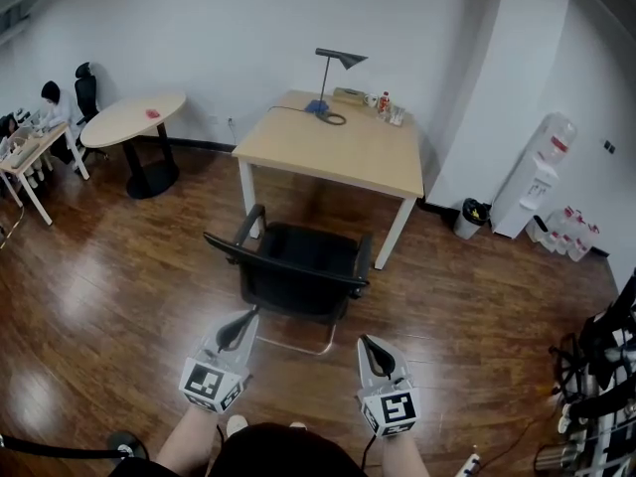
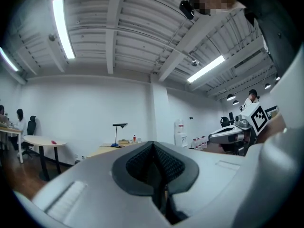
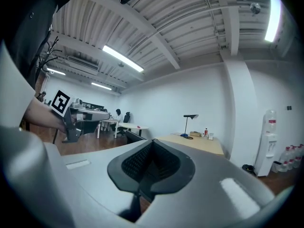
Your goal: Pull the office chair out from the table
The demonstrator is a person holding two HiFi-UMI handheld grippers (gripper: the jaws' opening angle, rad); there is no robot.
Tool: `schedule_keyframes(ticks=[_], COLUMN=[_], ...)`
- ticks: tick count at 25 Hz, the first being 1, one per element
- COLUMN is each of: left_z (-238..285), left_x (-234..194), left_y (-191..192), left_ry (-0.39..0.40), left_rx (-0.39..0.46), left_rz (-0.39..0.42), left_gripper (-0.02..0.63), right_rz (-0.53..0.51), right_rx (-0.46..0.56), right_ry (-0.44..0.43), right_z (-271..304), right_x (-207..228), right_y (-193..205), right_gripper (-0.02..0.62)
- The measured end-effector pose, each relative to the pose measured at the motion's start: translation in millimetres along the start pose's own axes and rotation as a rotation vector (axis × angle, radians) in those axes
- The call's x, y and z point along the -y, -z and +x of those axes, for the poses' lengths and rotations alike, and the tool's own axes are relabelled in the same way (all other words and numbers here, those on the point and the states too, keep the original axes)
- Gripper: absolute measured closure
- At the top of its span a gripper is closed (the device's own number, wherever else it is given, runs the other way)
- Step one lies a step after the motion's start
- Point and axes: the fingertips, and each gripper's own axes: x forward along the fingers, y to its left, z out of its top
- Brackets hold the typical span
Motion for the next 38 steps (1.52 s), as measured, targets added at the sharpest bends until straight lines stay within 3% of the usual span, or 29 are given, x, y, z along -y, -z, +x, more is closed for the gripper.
schedule_keyframes(ticks=[7, 18, 27, 38], left_z=[-21.6, -77.3, -91.2, -104.6], left_x=[-17.6, -56.1, -71.2, -78.6], left_y=[1.9, -7.6, -11.1, -4.1], left_ry=[0.004, 0.026, 0.050, 0.046], left_rx=[0.001, 0.016, 0.031, 0.010], left_rz=[-0.019, -0.039, -0.052, -0.067], left_gripper=[0.604, 0.604, 0.604, 0.604], right_rz=[0.067, 0.075, 0.122, 0.164], right_rx=[0.028, 0.047, 0.065, 0.049], right_ry=[0.046, 0.096, 0.154, 0.119], right_z=[-4.2, -6.4, -13.0, -8.7], right_x=[-8.4, -79.0, -96.8, -116.6], right_y=[0.2, -14.9, -20.3, -10.5], right_gripper=[0.581, 0.582, 0.583, 0.584])
